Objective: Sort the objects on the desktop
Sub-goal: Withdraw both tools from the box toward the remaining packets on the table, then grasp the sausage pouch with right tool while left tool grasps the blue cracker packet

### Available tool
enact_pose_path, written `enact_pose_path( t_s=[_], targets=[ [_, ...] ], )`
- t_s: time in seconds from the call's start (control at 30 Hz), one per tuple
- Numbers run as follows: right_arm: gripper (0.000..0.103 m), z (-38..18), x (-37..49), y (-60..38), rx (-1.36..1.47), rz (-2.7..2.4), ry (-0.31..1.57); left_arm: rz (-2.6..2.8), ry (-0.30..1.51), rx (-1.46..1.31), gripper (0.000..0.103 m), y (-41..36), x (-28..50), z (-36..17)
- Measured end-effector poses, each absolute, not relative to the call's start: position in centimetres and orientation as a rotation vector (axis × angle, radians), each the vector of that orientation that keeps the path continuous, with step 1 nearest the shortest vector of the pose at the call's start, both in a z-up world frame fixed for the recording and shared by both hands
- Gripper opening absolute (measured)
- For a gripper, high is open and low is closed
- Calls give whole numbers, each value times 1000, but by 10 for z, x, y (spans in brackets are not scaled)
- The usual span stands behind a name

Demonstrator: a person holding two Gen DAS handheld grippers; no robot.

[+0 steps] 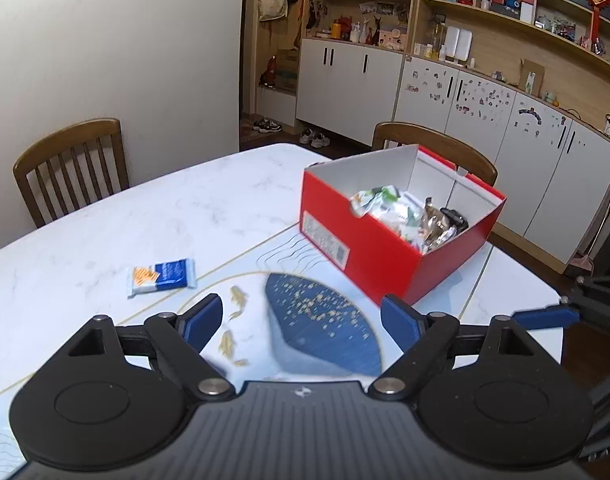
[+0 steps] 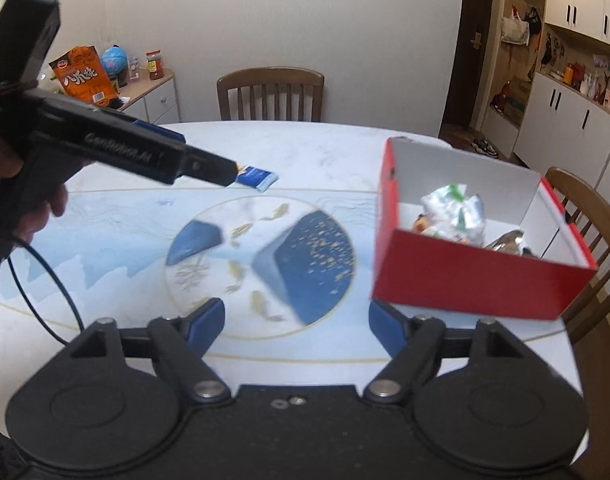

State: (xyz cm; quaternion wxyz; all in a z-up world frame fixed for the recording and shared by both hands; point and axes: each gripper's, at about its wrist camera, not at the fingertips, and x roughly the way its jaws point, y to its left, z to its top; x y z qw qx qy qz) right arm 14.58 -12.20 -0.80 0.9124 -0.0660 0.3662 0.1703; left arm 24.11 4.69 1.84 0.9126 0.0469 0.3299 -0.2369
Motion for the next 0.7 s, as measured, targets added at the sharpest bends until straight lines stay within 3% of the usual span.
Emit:
enact_pose_path(
  t_s=[0.1,0.2,0.7],
  targets=[
    [80,-16,138,-109,-126,335,784,-478,685,90,89,60,242,13],
    [81,-26,131,-99,-121,322,818,-460,683,78,103,69,244,7],
    [89,-95,114,-88,35,262,1041,-403,705,63,103,86,258,-28]
  ],
)
